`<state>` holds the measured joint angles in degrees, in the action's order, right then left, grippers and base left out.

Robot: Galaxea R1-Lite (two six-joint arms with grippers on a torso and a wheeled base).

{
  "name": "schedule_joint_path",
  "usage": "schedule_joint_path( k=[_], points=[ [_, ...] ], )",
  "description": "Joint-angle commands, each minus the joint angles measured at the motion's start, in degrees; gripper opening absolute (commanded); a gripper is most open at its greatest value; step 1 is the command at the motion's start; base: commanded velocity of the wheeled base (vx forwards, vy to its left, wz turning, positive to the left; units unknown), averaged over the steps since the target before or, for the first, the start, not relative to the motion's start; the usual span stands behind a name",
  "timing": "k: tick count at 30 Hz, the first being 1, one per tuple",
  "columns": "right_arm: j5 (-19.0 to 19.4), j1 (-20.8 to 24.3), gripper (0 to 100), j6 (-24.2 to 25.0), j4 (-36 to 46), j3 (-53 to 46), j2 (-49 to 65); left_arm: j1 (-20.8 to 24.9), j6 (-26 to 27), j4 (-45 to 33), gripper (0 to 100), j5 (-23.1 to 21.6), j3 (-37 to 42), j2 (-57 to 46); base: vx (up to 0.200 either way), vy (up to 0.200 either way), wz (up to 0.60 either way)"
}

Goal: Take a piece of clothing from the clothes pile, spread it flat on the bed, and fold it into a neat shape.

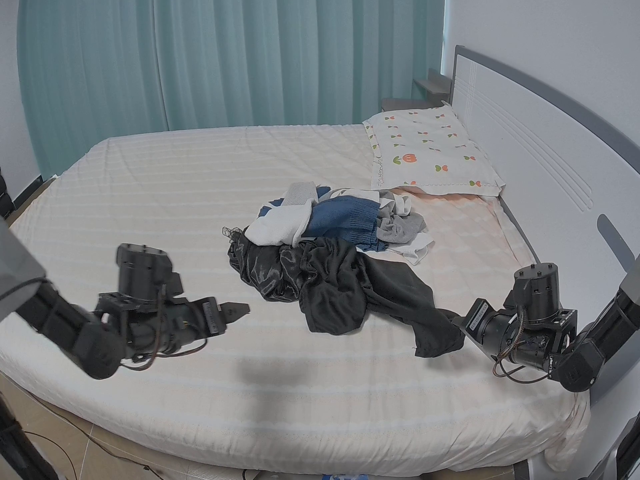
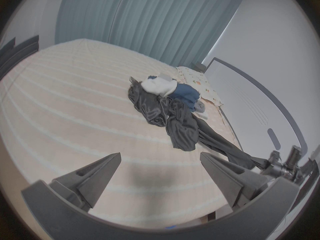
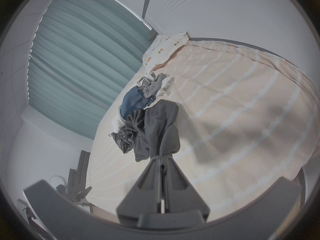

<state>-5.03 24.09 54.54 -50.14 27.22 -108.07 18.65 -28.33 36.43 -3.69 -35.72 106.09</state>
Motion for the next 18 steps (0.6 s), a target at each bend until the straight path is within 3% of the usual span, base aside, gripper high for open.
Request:
schedule_joint_path(
  k=[1, 9, 18],
  points=[
    [-1.03, 0.78, 0, 0.48, -0.49, -1.12, 3.92, 7.10, -7.53, 1.98, 100, 0.53, -19.39, 27.41, 0.000, 0.000, 0.00],
    [-1.38, 2.19, 0, 0.48, -0.66, -1.12, 4.45, 9.03, -13.42, -3.38, 100, -0.09, -31.52, 33.12, 0.000, 0.000, 0.00],
    [-1.56, 2.28, 0, 0.48, -0.84, -1.03, 4.62, 10.35, -15.97, -7.42, 100, 0.00, -41.01, 37.96, 0.000, 0.000, 0.00]
  ],
)
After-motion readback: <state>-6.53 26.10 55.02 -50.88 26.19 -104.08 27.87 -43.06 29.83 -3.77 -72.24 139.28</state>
